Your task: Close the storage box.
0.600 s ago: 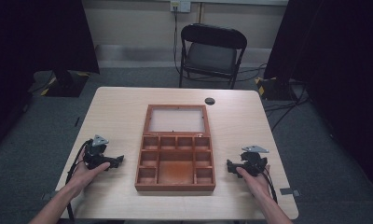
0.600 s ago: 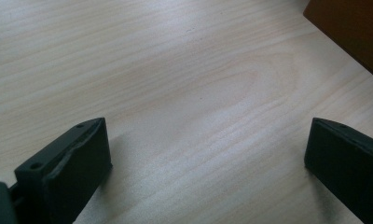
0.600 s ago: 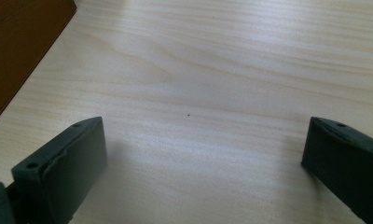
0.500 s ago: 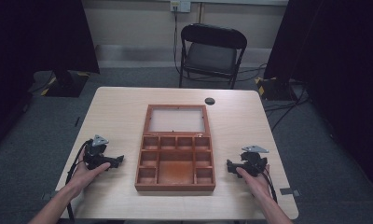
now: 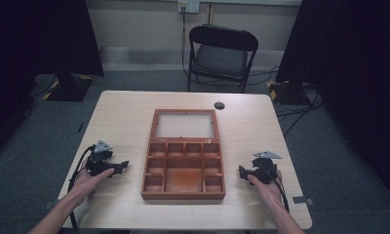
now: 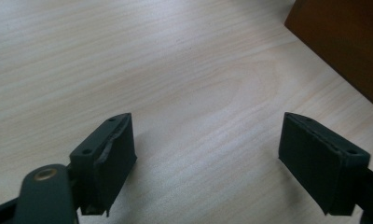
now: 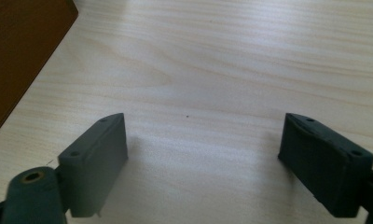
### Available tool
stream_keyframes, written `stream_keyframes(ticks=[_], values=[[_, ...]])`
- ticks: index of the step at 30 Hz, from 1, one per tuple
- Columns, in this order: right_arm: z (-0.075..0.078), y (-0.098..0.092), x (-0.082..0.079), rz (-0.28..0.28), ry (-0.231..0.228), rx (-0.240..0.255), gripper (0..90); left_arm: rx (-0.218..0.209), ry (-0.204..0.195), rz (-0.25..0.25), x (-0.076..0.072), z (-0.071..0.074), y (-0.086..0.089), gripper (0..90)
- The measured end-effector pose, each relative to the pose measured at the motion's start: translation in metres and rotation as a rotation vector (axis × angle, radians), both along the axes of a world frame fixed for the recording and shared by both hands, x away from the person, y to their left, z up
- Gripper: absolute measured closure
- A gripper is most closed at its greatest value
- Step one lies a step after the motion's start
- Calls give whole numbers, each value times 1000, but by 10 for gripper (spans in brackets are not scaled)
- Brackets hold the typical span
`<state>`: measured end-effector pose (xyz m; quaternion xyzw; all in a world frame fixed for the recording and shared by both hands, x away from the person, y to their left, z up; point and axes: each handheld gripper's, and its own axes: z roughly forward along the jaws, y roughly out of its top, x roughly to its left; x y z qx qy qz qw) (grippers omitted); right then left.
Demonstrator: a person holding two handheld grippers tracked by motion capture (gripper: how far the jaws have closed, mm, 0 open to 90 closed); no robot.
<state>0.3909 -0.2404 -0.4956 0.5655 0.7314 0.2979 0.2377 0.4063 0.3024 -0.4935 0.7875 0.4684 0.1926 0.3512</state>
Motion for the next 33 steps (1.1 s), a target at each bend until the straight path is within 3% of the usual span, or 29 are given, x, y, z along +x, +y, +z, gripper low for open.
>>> stream_keyframes(ticks=[6, 7, 8, 13, 14, 18, 21, 23, 25, 28, 33], values=[[4, 0, 0, 1, -8, -7, 152, -41, -30, 14, -3, 11, 1, 197], [4, 1, 0, 17, -10, -5, 161, -46, -35, 16, -4, 12, 1, 217], [3, 4, 0, 52, 18, -2, 173, -51, -30, 12, -5, 14, 0, 228], [8, 11, 1, 108, 28, -7, 164, -63, -23, -12, -4, 19, -6, 226], [13, 14, 1, 131, 26, 20, 163, -69, -36, -12, -3, 24, -10, 227], [18, 20, 0, 166, 20, -17, 172, -82, -44, -36, -3, 31, -15, 232], [26, 23, 3, 183, 11, 27, 173, -88, -65, -50, -6, 39, -22, 235], [28, 23, 4, 185, 5, 23, 171, -90, -63, -48, -6, 39, -24, 235], [34, 25, 8, 190, -11, 47, 167, -84, -33, -63, -2, 41, -27, 230], [38, 27, 12, 210, -31, 78, 183, -90, -44, -49, 3, 44, -30, 227], [40, 32, 23, 234, -25, 121, 191, -83, -31, -44, 14, 39, -34, 217]])
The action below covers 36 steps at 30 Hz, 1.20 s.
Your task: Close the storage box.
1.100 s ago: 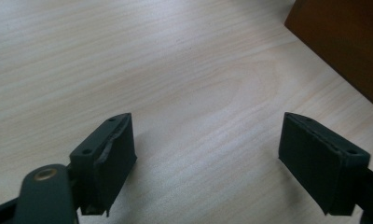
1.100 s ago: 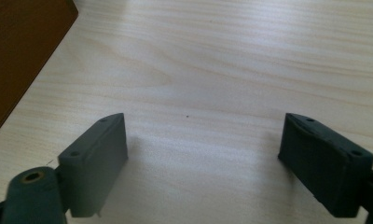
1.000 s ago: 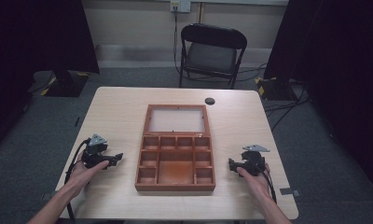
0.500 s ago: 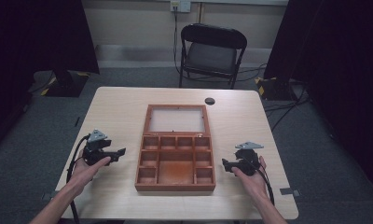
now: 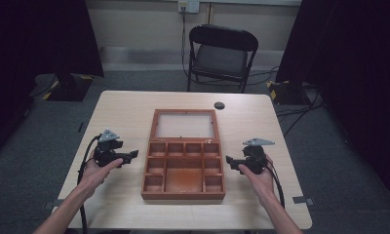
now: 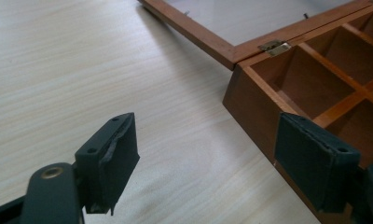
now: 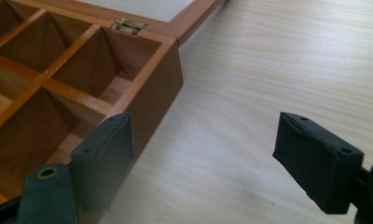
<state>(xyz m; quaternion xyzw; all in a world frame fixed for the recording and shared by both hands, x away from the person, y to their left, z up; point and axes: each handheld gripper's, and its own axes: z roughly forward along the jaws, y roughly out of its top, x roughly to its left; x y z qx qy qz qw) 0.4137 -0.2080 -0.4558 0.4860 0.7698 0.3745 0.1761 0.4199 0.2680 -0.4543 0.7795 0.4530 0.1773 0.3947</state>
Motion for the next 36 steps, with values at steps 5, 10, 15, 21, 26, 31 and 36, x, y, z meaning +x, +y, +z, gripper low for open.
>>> stream_keyframes(ticks=[5, 10, 15, 21, 26, 31, 36], values=[[3, 7, 17, 7, 4, 18, 192, -37, -8, 17, 13, 6, -3, 223], [12, 10, 34, 14, -18, 35, 189, -40, 10, 48, 28, 7, -2, 246], [20, 12, 57, -8, -31, 85, 194, -28, 23, 57, 44, 8, -6, 246], [25, 25, 82, 13, -16, 82, 183, -37, 8, 42, 65, 23, -22, 246], [19, 36, 98, 1, 1, 30, 156, -56, 29, 51, 82, 21, -35, 245], [3, 50, 106, 12, 36, 37, 159, -58, 72, 20, 87, 9, -50, 245], [3, 55, 113, 3, 35, 45, 157, -68, 100, 45, 94, 0, -56, 237]])
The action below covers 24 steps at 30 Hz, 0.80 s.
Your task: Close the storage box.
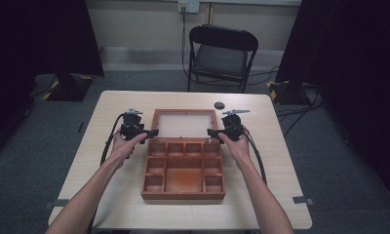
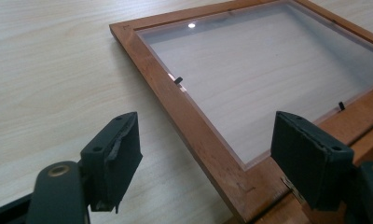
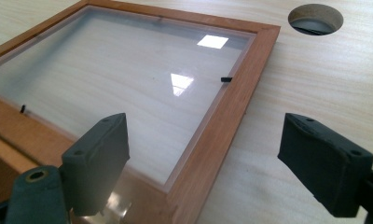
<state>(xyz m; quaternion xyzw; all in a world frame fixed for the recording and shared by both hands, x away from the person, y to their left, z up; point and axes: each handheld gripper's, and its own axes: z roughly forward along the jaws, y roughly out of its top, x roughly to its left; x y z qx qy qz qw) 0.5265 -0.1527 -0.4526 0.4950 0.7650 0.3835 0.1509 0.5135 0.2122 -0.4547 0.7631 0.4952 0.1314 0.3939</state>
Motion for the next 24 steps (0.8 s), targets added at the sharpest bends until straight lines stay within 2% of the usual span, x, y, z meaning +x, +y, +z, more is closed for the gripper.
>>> stream_keyframes(ticks=[1, 2, 5, 6, 8, 9, 10, 11, 16, 17, 19, 24], values=[[2, 3, 2, 2, -16, -35, 159, 9, 0, -6, 1, -2, -1, 236], [2, 5, 2, 0, -24, -41, 162, 38, -3, -4, 3, -4, -4, 236], [1, 7, 4, 0, -12, -24, 162, 42, 12, -4, 5, -7, -6, 234], [-3, 9, 6, 2, 3, -32, 162, 14, 29, 4, 7, -11, -6, 224], [-6, 10, 7, 5, 7, -34, 161, 10, 33, 0, 8, -11, -5, 221], [-11, 12, 9, 15, 30, -21, 152, 9, 30, 2, 9, -12, -6, 218], [-11, 12, 9, 15, 30, -21, 152, 12, 32, -5, 9, -12, -6, 218], [-15, 14, 11, 21, 53, 24, 148, -8, 40, 9, 10, -13, -7, 217], [-18, 18, 13, 3, 60, 43, 128, -3, 48, 29, 12, -14, -10, 166], [-19, 20, 15, -3, 61, 46, 112, -23, 61, 30, 13, -15, -12, 166], [-20, 21, 16, -10, 64, 48, 94, -31, 69, 24, 14, -16, -11, 166], [-23, 19, 19, -18, 103, 92, 83, -24, 66, 19, 15, -15, -13, 163]])
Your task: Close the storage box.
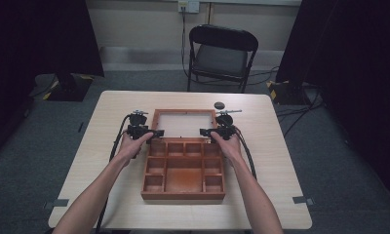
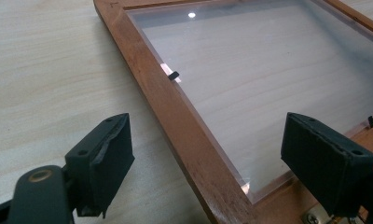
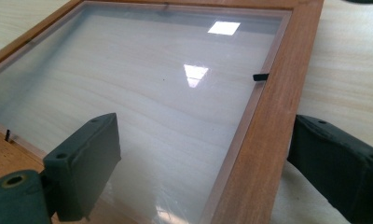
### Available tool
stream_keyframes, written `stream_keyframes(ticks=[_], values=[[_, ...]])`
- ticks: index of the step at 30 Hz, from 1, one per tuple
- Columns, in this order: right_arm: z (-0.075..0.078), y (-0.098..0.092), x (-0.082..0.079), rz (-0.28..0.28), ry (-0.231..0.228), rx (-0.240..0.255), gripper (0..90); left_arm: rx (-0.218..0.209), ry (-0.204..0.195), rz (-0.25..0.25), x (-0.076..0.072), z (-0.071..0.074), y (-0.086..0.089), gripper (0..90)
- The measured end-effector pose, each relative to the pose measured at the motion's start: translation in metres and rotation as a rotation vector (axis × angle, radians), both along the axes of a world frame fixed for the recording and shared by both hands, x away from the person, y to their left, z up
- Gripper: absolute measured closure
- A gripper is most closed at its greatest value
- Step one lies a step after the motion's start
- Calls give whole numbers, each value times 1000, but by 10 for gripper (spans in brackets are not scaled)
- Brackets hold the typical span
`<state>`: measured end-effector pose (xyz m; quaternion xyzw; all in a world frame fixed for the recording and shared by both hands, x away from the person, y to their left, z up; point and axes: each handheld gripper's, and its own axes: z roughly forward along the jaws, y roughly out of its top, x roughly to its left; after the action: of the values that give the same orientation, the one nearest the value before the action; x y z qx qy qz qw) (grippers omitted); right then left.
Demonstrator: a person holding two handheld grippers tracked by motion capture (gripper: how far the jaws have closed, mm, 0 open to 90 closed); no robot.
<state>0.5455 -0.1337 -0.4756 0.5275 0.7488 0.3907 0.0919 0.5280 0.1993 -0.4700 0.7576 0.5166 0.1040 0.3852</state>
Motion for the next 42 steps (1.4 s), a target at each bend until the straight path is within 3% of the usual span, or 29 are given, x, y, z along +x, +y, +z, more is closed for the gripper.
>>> stream_keyframes(ticks=[1, 6, 7, 15, 29, 30, 36, 42], values=[[-2, -2, 1, -10, 27, 29, 81, -2, 2, -9, 0, 0, -1, 163], [-2, -2, 1, -21, 38, 41, 87, -30, 17, -16, 2, -2, -1, 163], [-4, -3, 3, -25, 65, 63, 88, -37, 22, -16, 2, -2, -1, 163], [-4, -5, 4, -14, 91, 96, 134, -69, 53, -24, 4, -4, -3, 165], [-3, -7, 2, -14, 79, 92, 157, -93, 76, -18, 6, -5, -2, 165], [-3, -7, 2, -14, 76, 87, 157, -82, 73, -26, 6, -4, -1, 165], [0, -5, 0, -39, 67, 81, 169, -124, 63, -18, 4, -7, 3, 198], [2, -6, -1, -54, 52, 77, 202, -115, 42, -11, 3, -4, 4, 231]])
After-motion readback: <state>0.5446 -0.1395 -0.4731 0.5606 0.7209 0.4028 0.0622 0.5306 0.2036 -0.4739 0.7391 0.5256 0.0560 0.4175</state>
